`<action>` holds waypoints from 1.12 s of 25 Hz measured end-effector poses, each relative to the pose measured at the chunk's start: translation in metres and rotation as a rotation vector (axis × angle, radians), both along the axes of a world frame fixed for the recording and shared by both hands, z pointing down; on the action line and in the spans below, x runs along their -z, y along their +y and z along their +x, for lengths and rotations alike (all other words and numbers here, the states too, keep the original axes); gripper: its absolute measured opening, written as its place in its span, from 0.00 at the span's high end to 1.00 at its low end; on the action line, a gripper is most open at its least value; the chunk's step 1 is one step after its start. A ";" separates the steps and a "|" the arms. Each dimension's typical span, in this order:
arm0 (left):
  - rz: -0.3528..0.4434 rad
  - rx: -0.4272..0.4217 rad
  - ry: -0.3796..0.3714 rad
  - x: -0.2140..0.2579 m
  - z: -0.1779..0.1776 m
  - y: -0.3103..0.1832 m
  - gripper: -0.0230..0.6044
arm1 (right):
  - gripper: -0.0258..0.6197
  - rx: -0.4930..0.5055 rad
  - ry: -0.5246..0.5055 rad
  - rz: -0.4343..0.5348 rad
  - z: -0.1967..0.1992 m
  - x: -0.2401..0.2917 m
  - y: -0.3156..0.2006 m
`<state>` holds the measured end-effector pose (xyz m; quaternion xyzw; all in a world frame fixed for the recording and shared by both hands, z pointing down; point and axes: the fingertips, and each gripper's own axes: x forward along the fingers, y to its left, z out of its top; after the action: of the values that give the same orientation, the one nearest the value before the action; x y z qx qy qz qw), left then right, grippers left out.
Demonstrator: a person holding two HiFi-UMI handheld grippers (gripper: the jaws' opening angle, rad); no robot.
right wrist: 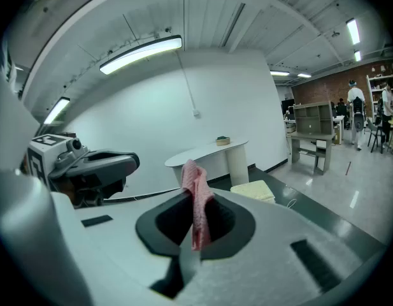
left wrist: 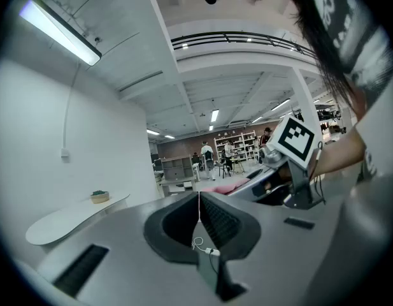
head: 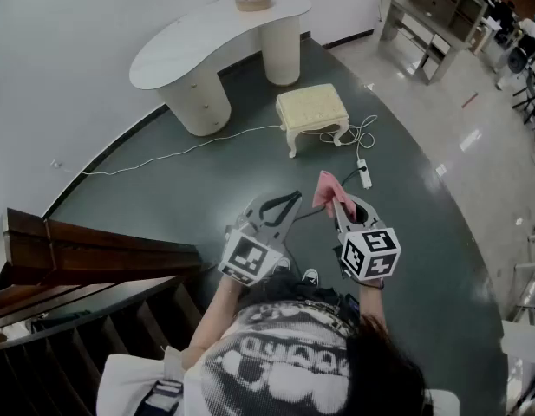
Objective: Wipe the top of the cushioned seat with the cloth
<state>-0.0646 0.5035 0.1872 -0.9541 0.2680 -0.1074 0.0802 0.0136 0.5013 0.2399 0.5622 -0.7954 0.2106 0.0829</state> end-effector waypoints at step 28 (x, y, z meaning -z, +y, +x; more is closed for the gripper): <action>0.011 0.176 0.006 -0.005 0.020 0.011 0.95 | 0.95 0.099 -0.030 0.013 0.047 -0.013 -0.003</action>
<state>-0.0449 0.5148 0.1924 -0.9267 0.3514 -0.1097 0.0752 0.0603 0.4983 0.2534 0.5196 -0.8247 0.2096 0.0778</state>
